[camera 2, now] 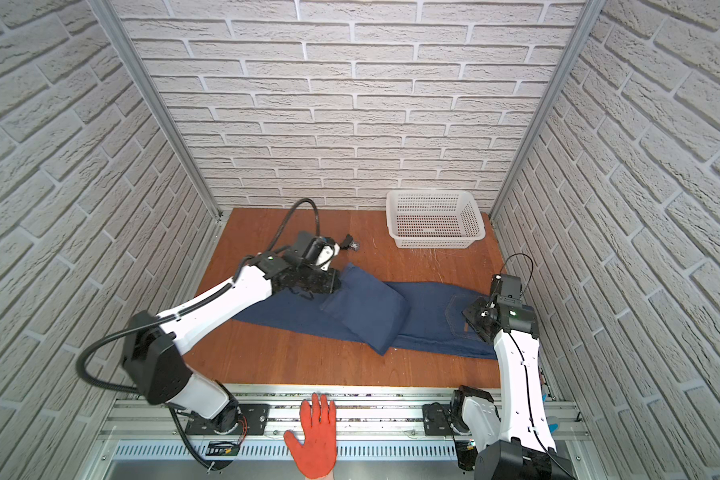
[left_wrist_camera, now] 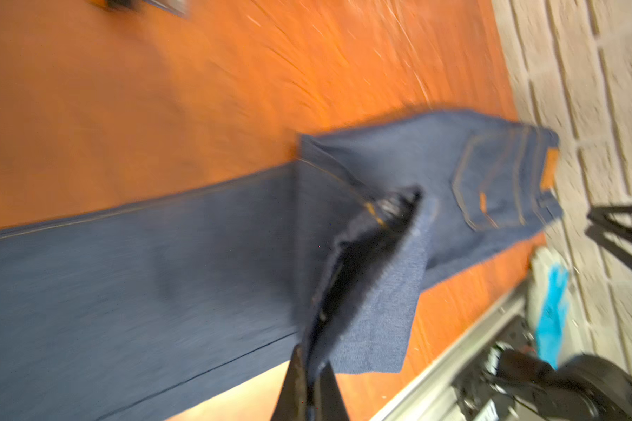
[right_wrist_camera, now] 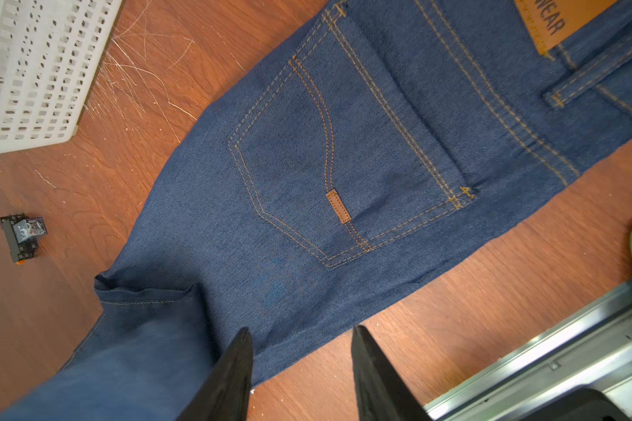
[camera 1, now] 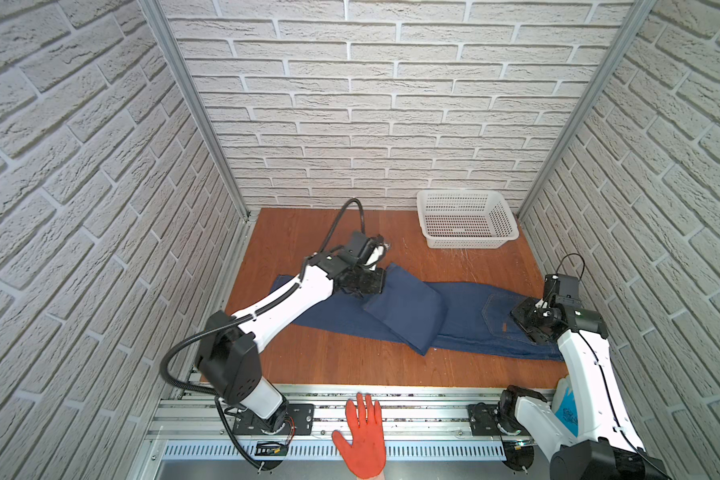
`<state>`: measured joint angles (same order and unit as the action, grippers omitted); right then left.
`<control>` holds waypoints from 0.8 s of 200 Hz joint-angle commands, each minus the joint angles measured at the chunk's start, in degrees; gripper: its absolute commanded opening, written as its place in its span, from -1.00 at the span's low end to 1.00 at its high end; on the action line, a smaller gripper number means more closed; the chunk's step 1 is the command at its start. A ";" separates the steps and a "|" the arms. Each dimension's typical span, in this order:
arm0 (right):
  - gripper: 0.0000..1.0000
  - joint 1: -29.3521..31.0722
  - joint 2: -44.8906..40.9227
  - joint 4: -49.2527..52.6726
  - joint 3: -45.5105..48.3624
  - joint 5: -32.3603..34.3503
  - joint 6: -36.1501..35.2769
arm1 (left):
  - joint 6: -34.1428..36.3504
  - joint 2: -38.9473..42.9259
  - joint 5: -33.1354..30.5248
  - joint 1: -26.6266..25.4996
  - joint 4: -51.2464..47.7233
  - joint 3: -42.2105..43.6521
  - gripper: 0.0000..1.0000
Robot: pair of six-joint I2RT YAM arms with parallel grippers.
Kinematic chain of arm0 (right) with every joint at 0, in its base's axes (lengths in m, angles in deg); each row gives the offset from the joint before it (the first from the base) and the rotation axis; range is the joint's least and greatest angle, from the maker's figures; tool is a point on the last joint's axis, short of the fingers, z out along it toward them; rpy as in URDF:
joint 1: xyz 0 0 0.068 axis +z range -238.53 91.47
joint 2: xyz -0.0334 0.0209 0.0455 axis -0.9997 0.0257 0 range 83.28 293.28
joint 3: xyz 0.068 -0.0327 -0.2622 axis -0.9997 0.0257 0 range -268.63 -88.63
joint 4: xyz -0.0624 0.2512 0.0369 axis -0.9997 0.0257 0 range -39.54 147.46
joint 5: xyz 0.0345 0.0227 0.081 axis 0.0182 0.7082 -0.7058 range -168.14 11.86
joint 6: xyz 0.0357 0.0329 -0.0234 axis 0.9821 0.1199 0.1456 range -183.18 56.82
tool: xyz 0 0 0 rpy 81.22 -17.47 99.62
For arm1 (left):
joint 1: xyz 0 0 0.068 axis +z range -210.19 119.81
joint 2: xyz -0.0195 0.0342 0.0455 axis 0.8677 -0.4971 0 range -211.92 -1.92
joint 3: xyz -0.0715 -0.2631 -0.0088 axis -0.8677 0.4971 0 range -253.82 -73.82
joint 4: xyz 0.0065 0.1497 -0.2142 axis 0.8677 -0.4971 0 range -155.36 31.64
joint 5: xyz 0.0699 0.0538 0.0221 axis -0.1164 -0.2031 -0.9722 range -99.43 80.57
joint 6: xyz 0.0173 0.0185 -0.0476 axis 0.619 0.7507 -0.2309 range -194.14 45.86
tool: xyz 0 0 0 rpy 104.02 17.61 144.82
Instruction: Fold and stack the trousers
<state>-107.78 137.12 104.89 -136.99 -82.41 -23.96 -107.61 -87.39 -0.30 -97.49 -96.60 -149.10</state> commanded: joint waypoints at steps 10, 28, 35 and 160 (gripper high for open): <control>-0.08 0.44 2.22 -4.23 1.94 -2.35 0.20 | 3.03 4.99 -8.69 6.11 -9.25 2.33 -1.00; -0.09 0.86 5.03 -5.29 2.69 -3.48 -0.43 | 4.18 6.99 -10.49 9.57 -12.10 1.65 -1.00; -0.09 0.97 6.11 -5.62 3.04 -3.70 -0.76 | 4.54 7.61 -10.80 10.84 -13.10 1.16 -1.00; -0.08 1.93 9.66 -7.36 5.25 -2.51 -2.46 | 4.24 9.69 -20.28 19.78 -36.10 -26.34 -1.00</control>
<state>-106.25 146.50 98.40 -132.07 -85.69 -25.29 -103.55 -77.62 -16.11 -80.83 -126.78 -174.13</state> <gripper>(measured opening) 0.458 0.056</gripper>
